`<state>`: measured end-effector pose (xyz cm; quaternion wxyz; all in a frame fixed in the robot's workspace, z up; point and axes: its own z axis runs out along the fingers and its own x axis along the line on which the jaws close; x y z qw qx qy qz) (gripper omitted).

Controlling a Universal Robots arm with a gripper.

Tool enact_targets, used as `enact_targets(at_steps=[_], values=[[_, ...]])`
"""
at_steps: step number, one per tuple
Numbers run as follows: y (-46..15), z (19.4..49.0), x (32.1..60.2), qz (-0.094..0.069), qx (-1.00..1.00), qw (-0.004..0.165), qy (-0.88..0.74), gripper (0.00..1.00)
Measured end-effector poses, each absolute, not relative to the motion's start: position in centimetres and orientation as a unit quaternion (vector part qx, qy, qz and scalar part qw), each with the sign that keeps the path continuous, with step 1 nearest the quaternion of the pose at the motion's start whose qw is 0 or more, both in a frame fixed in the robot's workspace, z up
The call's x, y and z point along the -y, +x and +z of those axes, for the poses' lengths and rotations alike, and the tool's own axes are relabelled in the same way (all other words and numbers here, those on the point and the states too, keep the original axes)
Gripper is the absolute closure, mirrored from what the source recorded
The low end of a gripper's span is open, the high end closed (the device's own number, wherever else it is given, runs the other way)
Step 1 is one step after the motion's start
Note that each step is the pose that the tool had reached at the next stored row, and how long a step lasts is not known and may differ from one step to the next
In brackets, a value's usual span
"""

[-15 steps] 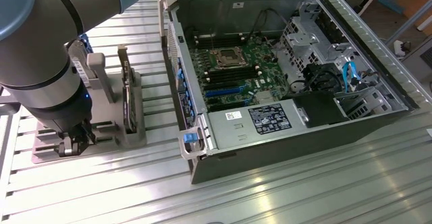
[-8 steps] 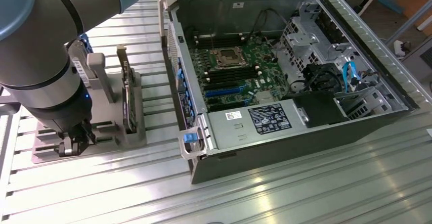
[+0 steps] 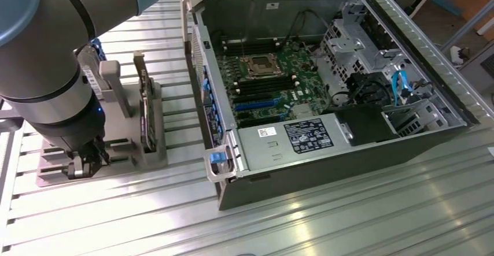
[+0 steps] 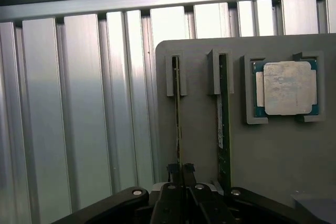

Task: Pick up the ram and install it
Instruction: 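Pick up the ram and move it above insertion slot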

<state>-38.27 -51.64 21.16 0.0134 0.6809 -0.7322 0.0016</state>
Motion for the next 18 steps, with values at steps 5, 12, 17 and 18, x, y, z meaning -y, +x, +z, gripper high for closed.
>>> enact_targets(at_steps=[5,12,17,18], values=[[-38.27,21.15,51.63,0.002,0.726,0.013,0.688,0.88],[-38.27,21.19,51.63,0.002,0.726,0.013,0.688,0.88],[-38.27,21.35,51.63,0.002,0.726,0.013,0.688,0.88],[-38.27,21.37,51.63,0.002,0.726,0.013,0.688,0.88]])
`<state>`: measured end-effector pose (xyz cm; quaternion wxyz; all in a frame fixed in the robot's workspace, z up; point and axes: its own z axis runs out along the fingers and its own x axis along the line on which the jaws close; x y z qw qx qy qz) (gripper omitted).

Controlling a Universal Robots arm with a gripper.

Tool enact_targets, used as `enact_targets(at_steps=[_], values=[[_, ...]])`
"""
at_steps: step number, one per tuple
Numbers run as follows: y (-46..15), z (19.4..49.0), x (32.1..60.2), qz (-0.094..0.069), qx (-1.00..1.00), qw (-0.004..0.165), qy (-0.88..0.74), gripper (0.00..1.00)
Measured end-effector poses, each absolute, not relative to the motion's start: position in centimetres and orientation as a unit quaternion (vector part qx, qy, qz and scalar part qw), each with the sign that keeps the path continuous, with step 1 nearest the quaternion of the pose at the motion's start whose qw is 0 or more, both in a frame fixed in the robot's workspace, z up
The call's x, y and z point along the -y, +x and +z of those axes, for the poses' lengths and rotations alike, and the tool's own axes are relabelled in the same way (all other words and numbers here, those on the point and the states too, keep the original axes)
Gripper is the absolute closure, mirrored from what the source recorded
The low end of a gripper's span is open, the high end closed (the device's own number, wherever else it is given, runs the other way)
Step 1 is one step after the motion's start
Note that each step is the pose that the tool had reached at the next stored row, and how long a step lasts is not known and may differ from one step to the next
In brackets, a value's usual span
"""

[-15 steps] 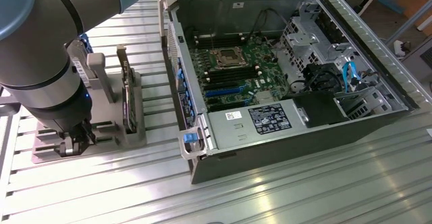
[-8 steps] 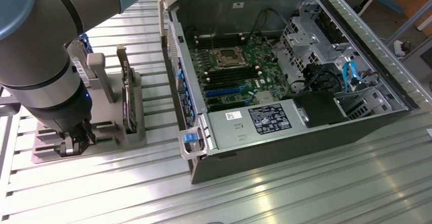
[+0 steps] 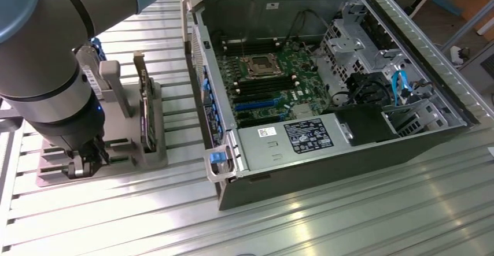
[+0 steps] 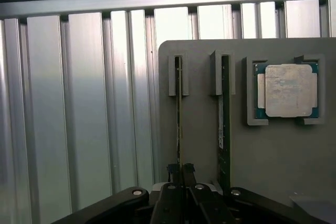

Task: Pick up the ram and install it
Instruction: 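Pick up the ram and move it above insertion slot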

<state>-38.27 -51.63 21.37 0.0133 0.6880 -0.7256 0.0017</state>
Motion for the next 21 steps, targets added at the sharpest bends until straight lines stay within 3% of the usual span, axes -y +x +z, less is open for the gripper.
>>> enact_targets(at_steps=[21], values=[[-38.3,22.9,51.6,0.002,0.726,0.013,0.688,0.88]])
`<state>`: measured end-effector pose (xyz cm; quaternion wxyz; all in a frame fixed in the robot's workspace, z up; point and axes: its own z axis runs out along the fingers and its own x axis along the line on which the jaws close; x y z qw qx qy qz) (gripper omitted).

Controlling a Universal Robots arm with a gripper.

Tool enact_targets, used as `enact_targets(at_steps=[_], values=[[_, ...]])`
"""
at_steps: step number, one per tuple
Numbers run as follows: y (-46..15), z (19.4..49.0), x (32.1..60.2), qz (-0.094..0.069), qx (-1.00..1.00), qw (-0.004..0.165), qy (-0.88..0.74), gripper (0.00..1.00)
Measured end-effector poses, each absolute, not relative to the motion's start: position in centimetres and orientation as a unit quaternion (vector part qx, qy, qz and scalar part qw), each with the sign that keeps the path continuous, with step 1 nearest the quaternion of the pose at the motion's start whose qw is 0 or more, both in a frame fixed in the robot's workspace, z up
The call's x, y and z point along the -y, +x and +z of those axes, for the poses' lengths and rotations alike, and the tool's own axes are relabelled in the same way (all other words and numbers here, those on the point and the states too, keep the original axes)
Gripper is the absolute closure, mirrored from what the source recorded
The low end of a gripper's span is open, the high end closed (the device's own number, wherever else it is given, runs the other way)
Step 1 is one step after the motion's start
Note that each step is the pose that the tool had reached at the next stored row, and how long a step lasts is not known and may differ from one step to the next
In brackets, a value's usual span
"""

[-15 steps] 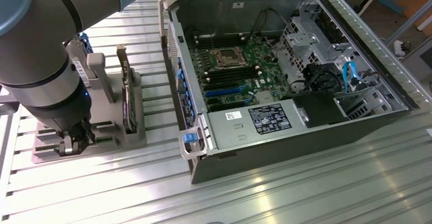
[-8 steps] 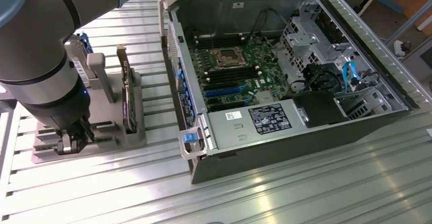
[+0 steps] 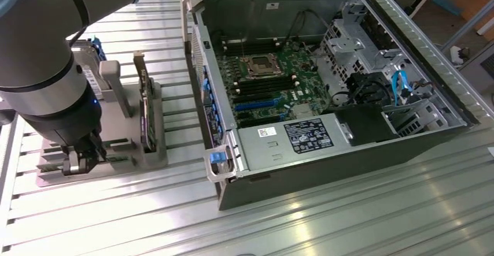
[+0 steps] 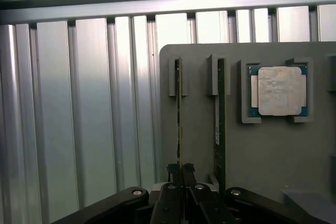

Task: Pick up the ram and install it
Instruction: 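Pick up the ram and move it above insertion slot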

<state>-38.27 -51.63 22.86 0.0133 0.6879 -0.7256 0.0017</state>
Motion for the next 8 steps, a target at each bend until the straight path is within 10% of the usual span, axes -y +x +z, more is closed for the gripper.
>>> enact_targets(at_steps=[8], values=[[-38.27,23.39,51.63,0.002,0.726,0.013,0.688,0.88]])
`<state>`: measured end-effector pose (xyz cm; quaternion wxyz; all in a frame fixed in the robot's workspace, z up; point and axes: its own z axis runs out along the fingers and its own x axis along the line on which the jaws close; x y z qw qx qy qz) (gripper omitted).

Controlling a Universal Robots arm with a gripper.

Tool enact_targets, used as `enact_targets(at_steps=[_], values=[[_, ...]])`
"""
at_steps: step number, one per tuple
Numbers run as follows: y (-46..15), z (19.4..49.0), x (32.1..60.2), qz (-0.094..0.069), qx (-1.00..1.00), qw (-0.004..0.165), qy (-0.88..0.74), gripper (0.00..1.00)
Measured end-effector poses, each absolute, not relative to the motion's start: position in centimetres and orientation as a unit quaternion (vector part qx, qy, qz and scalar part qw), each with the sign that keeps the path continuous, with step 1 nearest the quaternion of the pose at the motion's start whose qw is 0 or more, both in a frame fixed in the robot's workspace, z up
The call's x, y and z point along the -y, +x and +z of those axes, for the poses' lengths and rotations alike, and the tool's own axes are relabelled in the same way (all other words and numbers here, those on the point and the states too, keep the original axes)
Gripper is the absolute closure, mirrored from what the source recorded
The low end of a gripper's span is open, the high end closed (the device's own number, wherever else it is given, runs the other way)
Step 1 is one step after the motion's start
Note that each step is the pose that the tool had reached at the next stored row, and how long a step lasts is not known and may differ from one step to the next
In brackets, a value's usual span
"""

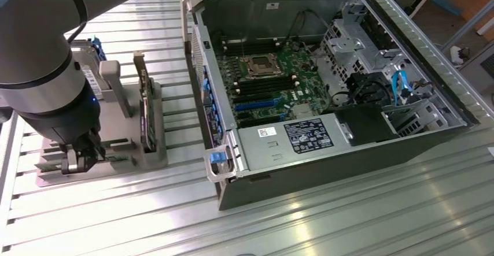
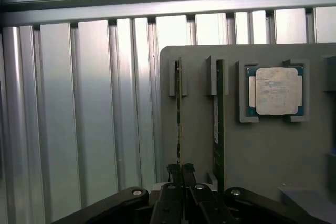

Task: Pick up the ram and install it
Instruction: 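Pick up the ram and move it above insertion slot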

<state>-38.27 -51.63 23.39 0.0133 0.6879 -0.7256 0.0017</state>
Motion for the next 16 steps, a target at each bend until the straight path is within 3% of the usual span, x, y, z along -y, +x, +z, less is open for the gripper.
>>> enact_targets(at_steps=[16], values=[[-38.3,24.6,51.6,0.002,0.726,0.013,0.688,0.88]])
